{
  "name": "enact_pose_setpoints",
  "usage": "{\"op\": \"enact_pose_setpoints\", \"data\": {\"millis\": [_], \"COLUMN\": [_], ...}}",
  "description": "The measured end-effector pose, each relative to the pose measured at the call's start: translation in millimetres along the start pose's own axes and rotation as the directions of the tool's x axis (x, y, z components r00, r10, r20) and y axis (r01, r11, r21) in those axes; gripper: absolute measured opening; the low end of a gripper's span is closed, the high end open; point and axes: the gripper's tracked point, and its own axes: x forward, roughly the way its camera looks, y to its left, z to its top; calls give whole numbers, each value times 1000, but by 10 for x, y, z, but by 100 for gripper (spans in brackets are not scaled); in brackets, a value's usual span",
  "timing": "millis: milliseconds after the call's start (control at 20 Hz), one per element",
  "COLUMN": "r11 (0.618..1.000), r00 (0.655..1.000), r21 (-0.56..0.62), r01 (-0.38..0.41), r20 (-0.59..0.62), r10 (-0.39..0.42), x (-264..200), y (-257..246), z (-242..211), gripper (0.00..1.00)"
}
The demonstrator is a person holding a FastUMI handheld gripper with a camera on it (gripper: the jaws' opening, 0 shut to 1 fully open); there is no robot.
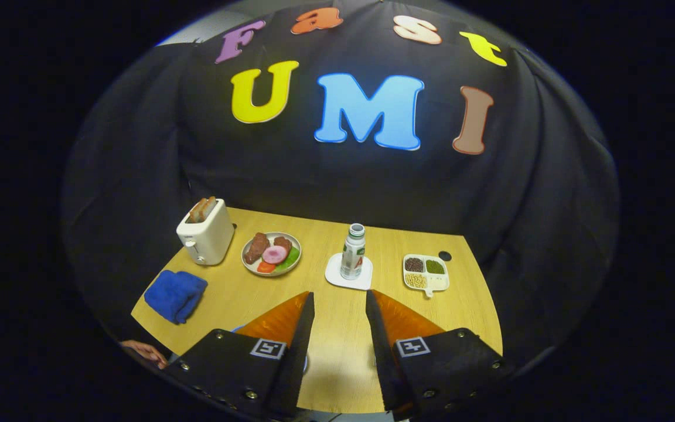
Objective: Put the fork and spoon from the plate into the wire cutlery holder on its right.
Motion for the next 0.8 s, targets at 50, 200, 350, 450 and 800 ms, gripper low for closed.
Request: {"op": "enact_pose_setpoints", "data": {"millis": [50, 200, 350, 450, 800], "r11": [1000, 999, 999, 995, 998], "r00": [998, 940, 916, 914, 880], "r21": [0, 22, -48, -101, -65], "r01": [0, 36, 20, 11, -23], "r20": [61, 338, 402, 405, 472], "r10": [0, -41, 1, 31, 51], "x": [-86, -325, -467, -440, -288], "y": [102, 352, 765, 922, 1180], "z": [46, 442, 492, 499, 485], "gripper": [54, 54, 53, 53, 97]}}
